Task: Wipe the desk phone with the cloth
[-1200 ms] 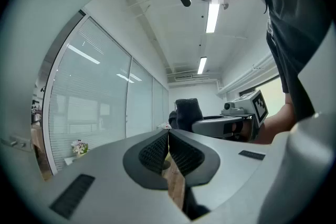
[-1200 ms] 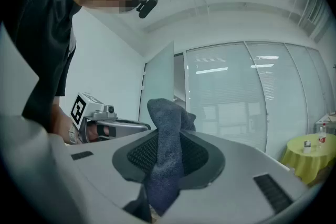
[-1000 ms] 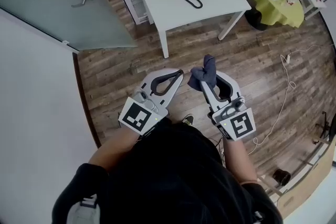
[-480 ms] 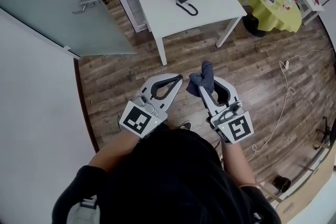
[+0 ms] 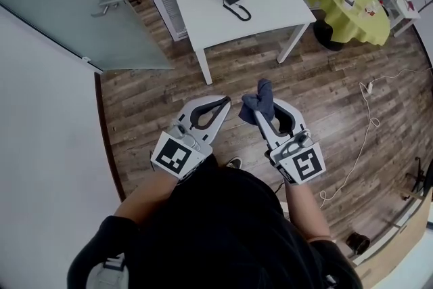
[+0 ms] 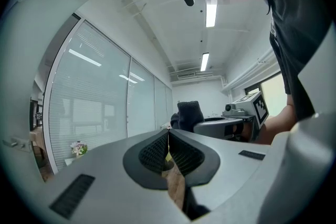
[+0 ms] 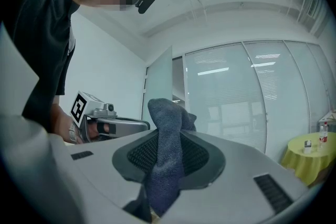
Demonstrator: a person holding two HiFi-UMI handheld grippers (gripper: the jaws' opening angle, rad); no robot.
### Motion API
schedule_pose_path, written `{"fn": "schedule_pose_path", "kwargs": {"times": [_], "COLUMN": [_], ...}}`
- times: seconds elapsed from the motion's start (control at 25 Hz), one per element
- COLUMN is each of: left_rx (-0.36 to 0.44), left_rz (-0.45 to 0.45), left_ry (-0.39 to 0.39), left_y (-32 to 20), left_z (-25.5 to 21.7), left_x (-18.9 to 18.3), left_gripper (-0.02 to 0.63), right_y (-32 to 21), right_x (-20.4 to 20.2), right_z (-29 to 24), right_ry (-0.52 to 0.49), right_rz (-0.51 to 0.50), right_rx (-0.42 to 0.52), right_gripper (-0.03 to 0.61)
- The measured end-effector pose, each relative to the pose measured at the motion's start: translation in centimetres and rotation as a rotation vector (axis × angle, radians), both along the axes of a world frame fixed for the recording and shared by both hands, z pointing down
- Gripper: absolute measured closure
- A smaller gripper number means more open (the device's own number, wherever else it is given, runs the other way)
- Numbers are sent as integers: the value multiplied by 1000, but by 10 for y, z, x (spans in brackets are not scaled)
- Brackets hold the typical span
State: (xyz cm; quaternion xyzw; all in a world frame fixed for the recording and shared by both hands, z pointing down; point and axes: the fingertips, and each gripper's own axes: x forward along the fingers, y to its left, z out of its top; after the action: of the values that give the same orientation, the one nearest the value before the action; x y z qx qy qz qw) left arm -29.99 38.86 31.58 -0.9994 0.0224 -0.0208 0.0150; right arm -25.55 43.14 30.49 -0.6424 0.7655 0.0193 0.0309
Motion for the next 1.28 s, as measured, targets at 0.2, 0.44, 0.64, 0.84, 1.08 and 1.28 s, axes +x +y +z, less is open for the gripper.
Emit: {"fn": "schedule_pose_path", "kwargs": {"times": [0.2,0.44,0.64,0.84,1.08,1.28], "left_rx": [-6,2,-7,-12,-22,-34], "left_rz": [1,28,42,53,77,99], "left_ry": [-9,-2,7,6,4,-1], "left_y": [-13,-53,-100,-147,-194,-223], "left_z": [5,11,11,14,17,20], "left_x": [10,29,48,61,77,87], "left_gripper": [603,603,603,603,603,603], "right_y": [-14,-57,-101,-149,-199,-226], "right_x": [9,25,43,55,62,74], "right_z": [1,10,13,11,10,19], "right_ry": [-13,-8,22,37,12,16], "right_rz": [-14,12,22,35,37,70], "right_rx": [17,-19,-42,-42,-53,-68], "right_gripper": [466,466,466,466,466,466]}}
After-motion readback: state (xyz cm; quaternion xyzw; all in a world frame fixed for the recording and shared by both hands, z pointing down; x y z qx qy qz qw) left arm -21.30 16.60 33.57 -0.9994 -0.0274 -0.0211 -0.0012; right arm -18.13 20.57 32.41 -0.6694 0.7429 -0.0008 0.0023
